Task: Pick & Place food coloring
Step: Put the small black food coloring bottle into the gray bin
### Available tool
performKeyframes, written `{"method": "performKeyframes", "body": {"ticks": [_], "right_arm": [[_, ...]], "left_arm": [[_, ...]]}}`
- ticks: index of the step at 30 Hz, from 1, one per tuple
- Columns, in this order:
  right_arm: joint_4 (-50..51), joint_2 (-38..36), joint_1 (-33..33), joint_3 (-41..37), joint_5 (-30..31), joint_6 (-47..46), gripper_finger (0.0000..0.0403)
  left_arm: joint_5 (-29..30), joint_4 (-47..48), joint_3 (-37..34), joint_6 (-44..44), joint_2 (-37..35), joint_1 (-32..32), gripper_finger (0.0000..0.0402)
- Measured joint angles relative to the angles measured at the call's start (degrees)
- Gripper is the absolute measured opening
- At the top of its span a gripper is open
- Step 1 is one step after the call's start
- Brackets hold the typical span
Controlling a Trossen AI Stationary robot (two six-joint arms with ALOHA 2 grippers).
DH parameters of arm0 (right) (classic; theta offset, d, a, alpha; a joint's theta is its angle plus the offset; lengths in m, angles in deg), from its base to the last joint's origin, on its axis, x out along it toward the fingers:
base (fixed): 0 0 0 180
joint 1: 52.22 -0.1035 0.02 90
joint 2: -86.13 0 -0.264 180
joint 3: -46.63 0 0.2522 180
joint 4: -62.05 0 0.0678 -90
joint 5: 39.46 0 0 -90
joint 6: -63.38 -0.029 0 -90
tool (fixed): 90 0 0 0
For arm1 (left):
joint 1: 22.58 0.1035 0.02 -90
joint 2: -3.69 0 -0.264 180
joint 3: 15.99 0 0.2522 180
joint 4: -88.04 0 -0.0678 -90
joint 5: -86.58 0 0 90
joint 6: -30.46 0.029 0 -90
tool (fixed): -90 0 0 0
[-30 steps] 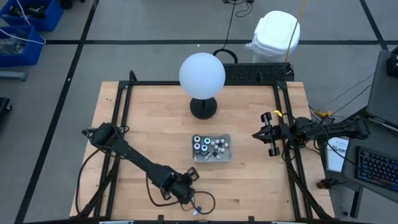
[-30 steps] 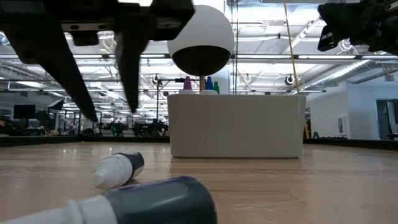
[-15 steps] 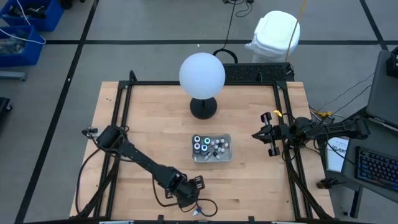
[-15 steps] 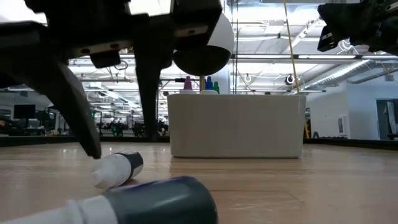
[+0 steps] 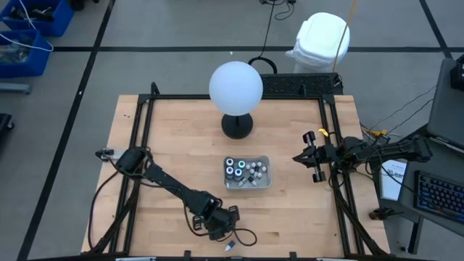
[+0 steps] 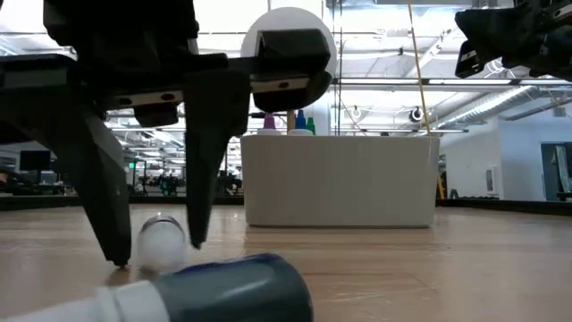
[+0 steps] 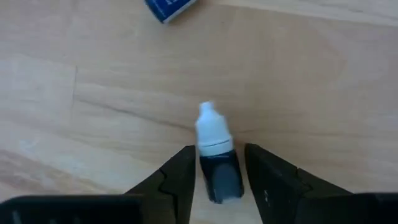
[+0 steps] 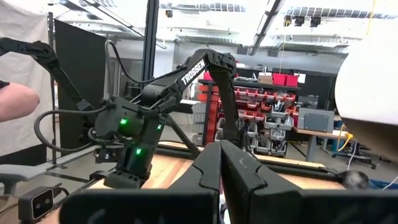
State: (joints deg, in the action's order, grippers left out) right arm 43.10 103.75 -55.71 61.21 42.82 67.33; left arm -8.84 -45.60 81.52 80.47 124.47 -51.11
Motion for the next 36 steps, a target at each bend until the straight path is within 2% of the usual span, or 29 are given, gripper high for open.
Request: {"method": "performKeyframes", "body": {"ticks": [7,11,16,23,28,36], "right_arm": [[0.00,0.05,0.00,0.00,0.02,-0.31,0.0000],[-0.01,0.05,0.00,0.00,0.02,-0.31,0.0000],[-0.01,0.05,0.00,0.00,0.04,-0.31,0.0000],[-0.52,0.05,0.00,0.00,0.12,0.10,0.0000],[-0.57,0.89,0.01,0.01,0.15,2.68,0.0000],[-4.88,7.69,-1.62,1.29,0.37,6.96,0.0000]], "left_arm": [[-4.65,0.20,0.09,-2.08,0.54,1.61,0.0097],[-4.81,0.20,0.05,-4.11,0.56,1.95,0.0074],[-4.09,0.22,0.00,-4.93,0.43,1.94,0.0079],[4.12,-1.96,-0.27,-8.50,-2.85,2.91,0.0074],[4.01,-1.99,-0.23,-13.60,-5.79,4.48,0.0075],[0.41,-12.35,-0.17,-17.69,-15.78,4.31,0.0075]]}}
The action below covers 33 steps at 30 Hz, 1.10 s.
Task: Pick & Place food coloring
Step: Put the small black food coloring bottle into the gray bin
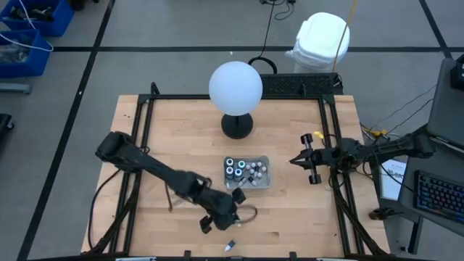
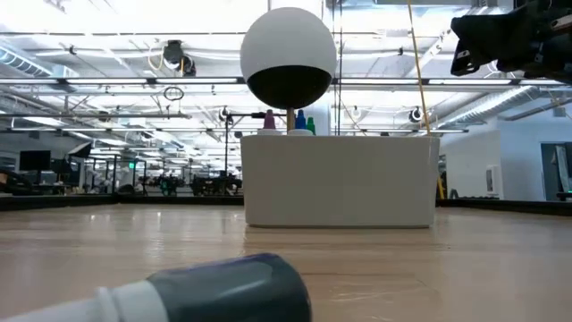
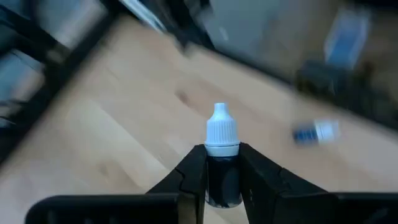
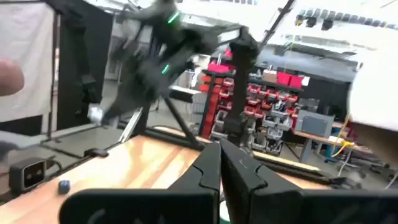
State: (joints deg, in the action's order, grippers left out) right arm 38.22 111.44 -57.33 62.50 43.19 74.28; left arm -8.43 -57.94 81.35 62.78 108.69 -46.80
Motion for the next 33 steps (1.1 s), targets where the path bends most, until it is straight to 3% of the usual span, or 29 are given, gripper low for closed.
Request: {"method": "performKeyframes", "body": {"ticks": [4,7,15,22,28,33], "right_arm": [[-2.10,5.90,-3.70,2.85,7.01,-1.69,0.0000],[-2.81,11.98,-7.00,5.89,12.02,0.27,0.0000],[-1.59,30.27,-16.77,20.03,16.82,10.89,0.0000],[21.32,40.37,-25.50,42.22,38.36,14.27,0.0000],[33.44,49.21,-26.40,55.93,37.28,14.08,0.0000],[31.88,56.27,-26.50,61.87,37.36,18.10,0.0027]], "left_arm": [[-11.70,-9.20,-0.47,-6.91,-4.59,2.64,0.0073],[-16.54,-14.95,-3.43,-8.99,-6.50,2.83,0.0071],[-19.07,-35.97,-14.04,-13.93,-7.66,6.35,0.0075],[-18.74,-54.56,-23.47,-22.46,-7.57,9.14,0.0072],[-17.16,-69.55,-30.54,-28.22,-7.55,10.38,0.0072],[-17.00,-74.40,-33.08,-29.42,-7.57,10.28,0.0071]]}}
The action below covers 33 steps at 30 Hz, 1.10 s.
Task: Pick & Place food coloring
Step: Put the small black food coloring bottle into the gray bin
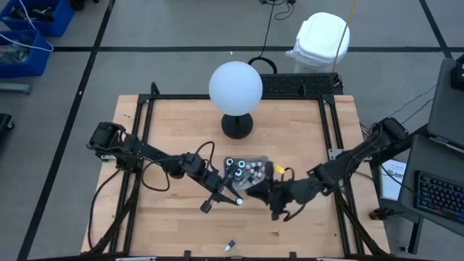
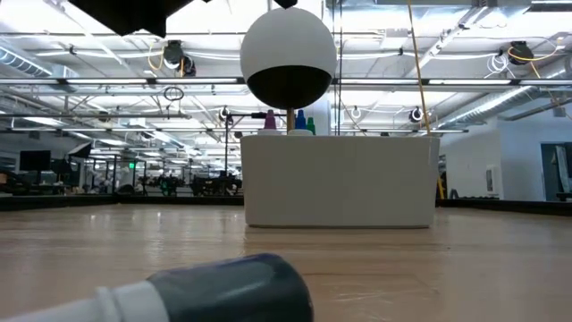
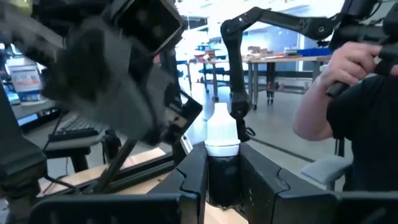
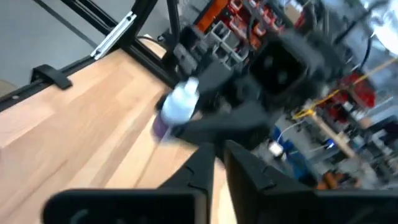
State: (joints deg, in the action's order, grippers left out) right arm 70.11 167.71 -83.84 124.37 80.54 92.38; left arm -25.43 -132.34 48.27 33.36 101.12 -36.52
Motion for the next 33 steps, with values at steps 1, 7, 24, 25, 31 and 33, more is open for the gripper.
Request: {"method": "performKeyframes", "body": {"ticks": [1,7,24,25,31,33], "right_arm": [[-0.25,1.15,0.01,1.23,0.06,1.62,0.0038],[1.18,3.71,-1.07,6.39,0.02,8.62,0.0109],[47.91,18.17,1.05,37.29,-15.67,-6.40,0.0141],[48.66,19.34,1.40,38.29,-15.42,-6.27,0.0142],[49.41,21.44,1.66,41.20,-10.80,-3.04,0.0155],[48.77,21.19,2.09,41.64,-10.05,-2.57,0.0159]], "left_arm": [[-0.01,0.00,-0.25,-0.02,0.00,-0.06,0.0072],[-0.08,0.25,-0.89,-0.20,0.00,-1.32,0.0072],[4.82,2.23,-0.89,1.25,0.04,-0.46,0.0070],[4.75,2.22,-0.89,1.11,0.00,-0.23,0.0070],[4.61,4.63,-0.76,1.35,-0.03,0.12,0.0070],[4.52,5.55,-0.78,1.42,0.09,-0.20,0.0070]]}}
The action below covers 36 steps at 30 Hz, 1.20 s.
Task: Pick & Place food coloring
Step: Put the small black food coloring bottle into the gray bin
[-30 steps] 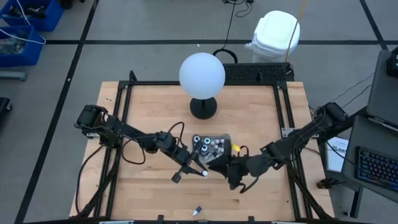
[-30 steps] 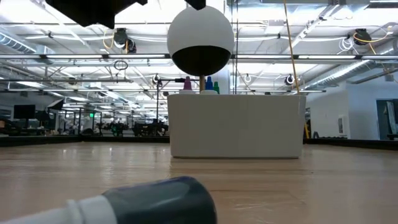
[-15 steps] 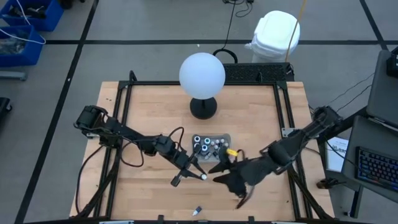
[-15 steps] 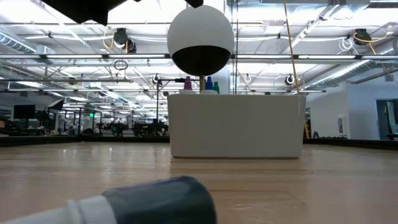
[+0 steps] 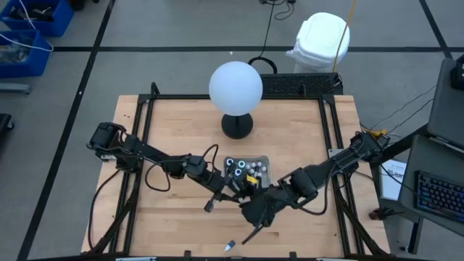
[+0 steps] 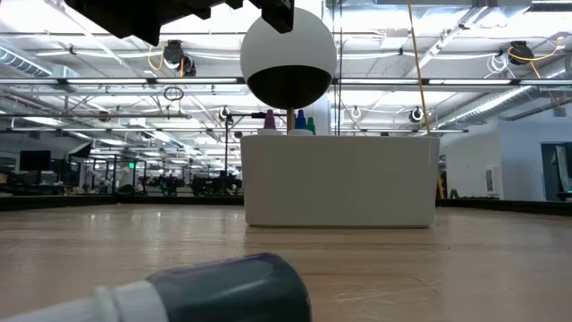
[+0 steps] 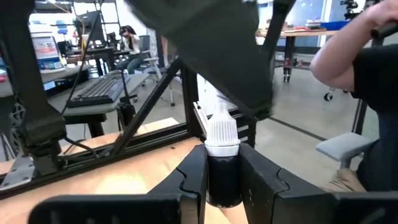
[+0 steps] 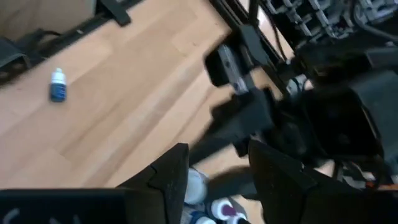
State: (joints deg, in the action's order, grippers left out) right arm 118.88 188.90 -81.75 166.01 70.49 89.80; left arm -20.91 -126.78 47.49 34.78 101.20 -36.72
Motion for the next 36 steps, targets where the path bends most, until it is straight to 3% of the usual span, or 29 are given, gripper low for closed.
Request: {"method": "performKeyframes", "body": {"ticks": [30,36], "right_arm": [[6.55,2.17,3.70,0.53,-9.84,-4.59,0.0159],[5.71,2.17,3.62,0.51,-9.83,-3.90,0.0136]], "left_arm": [[0.26,1.63,-0.15,2.05,0.04,-0.14,0.0070],[0.98,1.87,-0.13,2.22,0.02,-0.21,0.0070]]}}
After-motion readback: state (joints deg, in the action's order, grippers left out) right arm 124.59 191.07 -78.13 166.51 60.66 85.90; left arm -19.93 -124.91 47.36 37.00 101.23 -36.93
